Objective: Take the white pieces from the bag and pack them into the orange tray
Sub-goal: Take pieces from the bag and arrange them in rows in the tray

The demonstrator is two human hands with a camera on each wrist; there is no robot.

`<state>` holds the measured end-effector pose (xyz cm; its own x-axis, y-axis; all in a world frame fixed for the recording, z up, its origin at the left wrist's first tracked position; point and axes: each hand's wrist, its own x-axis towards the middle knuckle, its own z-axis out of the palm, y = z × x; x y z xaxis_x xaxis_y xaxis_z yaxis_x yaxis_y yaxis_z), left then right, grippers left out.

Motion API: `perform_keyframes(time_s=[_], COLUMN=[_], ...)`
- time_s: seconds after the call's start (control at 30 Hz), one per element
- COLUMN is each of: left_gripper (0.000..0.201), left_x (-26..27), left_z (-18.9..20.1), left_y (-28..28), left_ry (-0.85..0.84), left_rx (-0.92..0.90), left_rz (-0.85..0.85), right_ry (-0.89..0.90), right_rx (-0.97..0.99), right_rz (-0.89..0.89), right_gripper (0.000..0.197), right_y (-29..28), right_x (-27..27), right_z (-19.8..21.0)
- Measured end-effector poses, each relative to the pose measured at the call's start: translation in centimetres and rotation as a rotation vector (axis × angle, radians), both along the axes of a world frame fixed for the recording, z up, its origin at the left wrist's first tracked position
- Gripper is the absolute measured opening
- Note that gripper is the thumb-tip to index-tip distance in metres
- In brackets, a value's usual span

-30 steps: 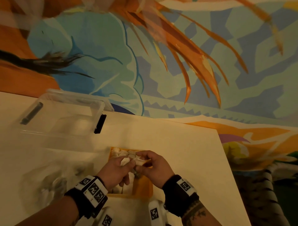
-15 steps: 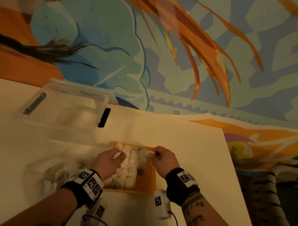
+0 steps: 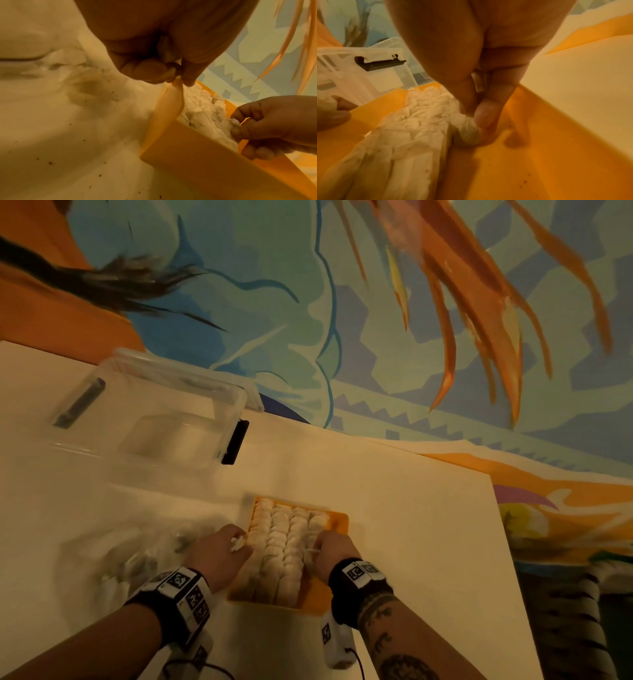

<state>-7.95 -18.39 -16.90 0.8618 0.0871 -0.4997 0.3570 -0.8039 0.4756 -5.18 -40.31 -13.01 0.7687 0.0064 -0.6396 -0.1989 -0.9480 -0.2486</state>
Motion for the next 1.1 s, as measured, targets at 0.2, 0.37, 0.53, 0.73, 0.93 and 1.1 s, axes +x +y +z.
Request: perform_keyframes(time_s=[0.2, 0.37, 0.53, 0.73, 0.93, 1.1], left_gripper=[0.033, 0.033, 0.043, 0.083, 0.107, 0.111], left_x=[0.2, 0.2, 0.1, 0.1, -0.3, -1.2], left_z=[0.0, 0.3, 0.9, 3.4, 5.8, 6.9], left_y=[0.4, 0.4, 0.5, 0.0, -3.1, -5.7], left_ry=[0.017, 0.027, 0.045, 0.002, 0.025, 0.011], left_rx=[-0.047, -0.05, -0.082, -0.241, -0.584, -0.638], left_rz=[-0.014, -0.017, 0.005, 0.072, -0.037, -0.158], right_ry=[-0.018, 0.004, -0.007, -0.086, -0.279, -0.359], right_rx=[-0.039, -0.077, -0.112, -0.089, 0.483, 0.58], right_rz=[-0.067, -0.098, -0.077, -0.054, 0.089, 0.103], right_gripper=[0.03, 0.044, 0.048, 0.042, 0.031, 0.009], right_y=[0.1, 0.4, 0.9, 0.8, 1.0, 0.0], right_x=[-0.1, -0.2, -0.1, -0.3, -2.1, -3.5], right_z=[-0.6, -1.7, -1.9, 1.5, 6.1, 6.9])
